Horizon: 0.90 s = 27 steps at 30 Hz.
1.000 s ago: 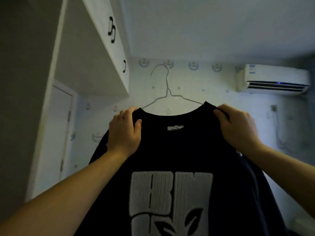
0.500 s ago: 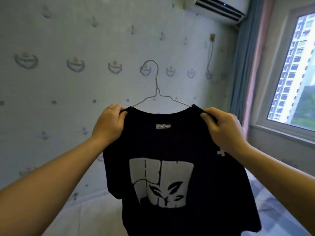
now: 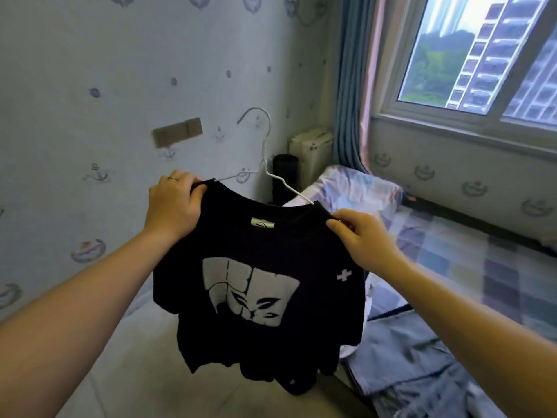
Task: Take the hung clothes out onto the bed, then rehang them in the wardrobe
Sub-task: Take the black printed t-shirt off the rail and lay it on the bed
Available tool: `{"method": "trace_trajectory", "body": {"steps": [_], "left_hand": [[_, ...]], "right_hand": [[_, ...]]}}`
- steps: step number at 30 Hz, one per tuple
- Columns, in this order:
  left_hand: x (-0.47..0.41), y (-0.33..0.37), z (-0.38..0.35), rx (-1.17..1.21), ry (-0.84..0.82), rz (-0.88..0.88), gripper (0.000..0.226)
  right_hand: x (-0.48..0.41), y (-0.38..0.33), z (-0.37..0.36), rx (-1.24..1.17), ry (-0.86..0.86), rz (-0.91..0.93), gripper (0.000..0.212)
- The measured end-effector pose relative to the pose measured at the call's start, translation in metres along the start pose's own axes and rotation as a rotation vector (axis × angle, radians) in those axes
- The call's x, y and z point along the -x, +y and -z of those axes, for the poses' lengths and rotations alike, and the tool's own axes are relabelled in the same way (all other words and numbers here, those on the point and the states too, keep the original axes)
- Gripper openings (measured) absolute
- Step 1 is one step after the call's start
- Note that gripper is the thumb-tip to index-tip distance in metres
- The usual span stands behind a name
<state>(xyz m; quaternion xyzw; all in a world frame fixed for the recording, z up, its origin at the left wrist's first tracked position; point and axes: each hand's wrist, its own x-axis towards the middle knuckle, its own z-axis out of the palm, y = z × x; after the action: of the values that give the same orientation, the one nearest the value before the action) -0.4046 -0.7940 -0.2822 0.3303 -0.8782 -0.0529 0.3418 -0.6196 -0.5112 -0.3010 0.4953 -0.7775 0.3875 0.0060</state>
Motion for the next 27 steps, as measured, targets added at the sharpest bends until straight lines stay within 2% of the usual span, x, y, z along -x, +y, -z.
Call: {"method": "trace_trajectory", "body": {"steps": [6, 11, 17, 27], "left_hand": [[-0.049, -0.005, -0.085, -0.022, -0.077, -0.005, 0.023], [-0.092, 0.008, -0.157, -0.013, -0.150, -0.022, 0.021], [-0.161, 0.039, -0.240, 0.016, -0.238, -0.068, 0.018], [-0.246, 0.094, -0.366, 0.072, -0.343, -0.113, 0.018]], "right_hand": [[-0.024, 0.041, -0.028, -0.003, -0.042, -0.186, 0.010], [-0.052, 0.096, -0.039, -0.011, -0.030, -0.304, 0.012], [-0.103, 0.176, -0.038, -0.066, 0.025, -0.399, 0.013], [-0.174, 0.285, -0.016, 0.000, 0.076, -0.483, 0.014]]}}
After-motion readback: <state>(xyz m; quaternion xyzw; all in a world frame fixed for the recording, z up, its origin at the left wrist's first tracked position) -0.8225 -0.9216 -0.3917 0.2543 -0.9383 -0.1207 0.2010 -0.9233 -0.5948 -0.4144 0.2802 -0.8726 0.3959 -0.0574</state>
